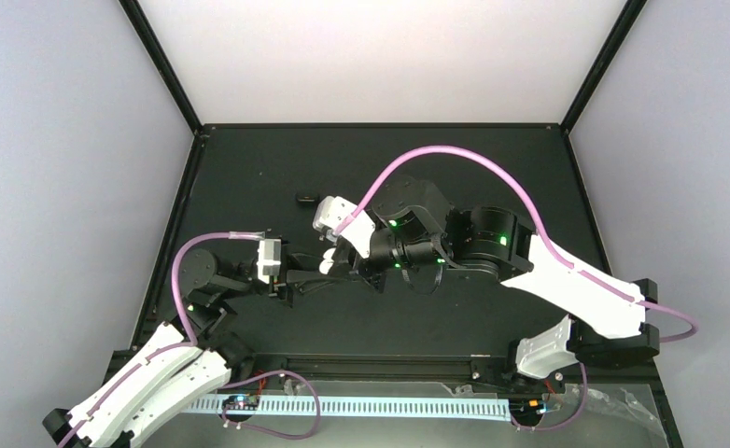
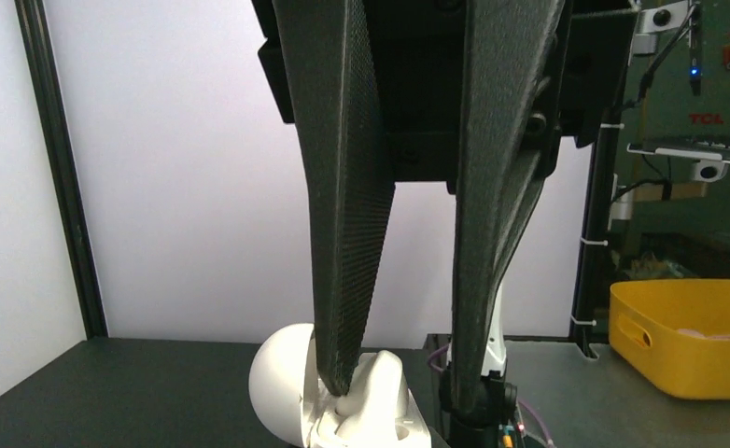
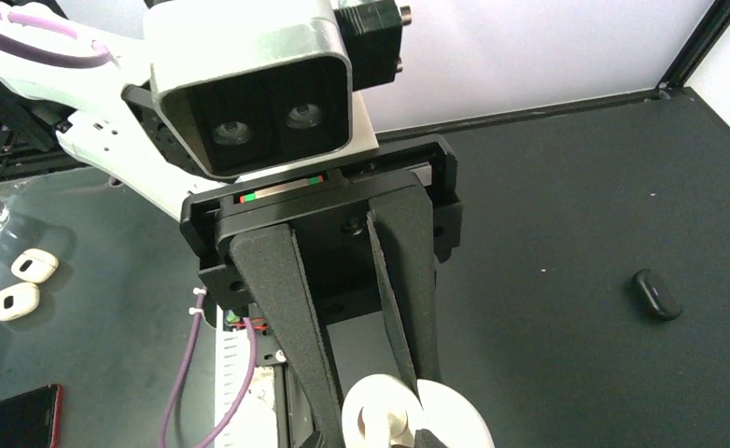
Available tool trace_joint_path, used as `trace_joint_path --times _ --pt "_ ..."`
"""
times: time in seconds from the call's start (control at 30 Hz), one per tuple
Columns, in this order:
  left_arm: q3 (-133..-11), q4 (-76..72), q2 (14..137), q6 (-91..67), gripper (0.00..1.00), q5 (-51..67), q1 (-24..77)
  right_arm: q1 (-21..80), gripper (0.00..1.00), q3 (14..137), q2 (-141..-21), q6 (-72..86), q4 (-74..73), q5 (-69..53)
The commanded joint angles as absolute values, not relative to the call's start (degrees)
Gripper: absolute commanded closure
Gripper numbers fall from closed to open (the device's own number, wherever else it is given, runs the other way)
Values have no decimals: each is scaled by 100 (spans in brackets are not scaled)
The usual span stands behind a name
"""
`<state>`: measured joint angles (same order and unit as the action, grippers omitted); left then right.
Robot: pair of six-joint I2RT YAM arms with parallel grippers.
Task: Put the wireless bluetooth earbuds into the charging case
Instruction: Adjust the earbud with the charging case.
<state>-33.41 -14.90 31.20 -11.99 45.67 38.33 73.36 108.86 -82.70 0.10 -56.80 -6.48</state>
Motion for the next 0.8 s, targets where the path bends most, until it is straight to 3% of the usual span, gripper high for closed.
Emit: trace_joint_path --times 0.0,0.23,0.57,0.77 --pt "-3594 -1493 3112 -1099 98 4566 3852 7336 78 10935 -8303 44 -5729 -462" --pt "-3595 -1457 3101 -1090 99 4581 3853 7335 83 10951 -8349 63 -5743 -324" --pt "-3604 -1442 3087 -1090 99 4571 3855 7336 99 10967 -8385 57 -5784 -412" --pt "-3568 -1461 3096 -1097 98 4514 3857 7331 99 11008 -8264 135 -5659 -482"
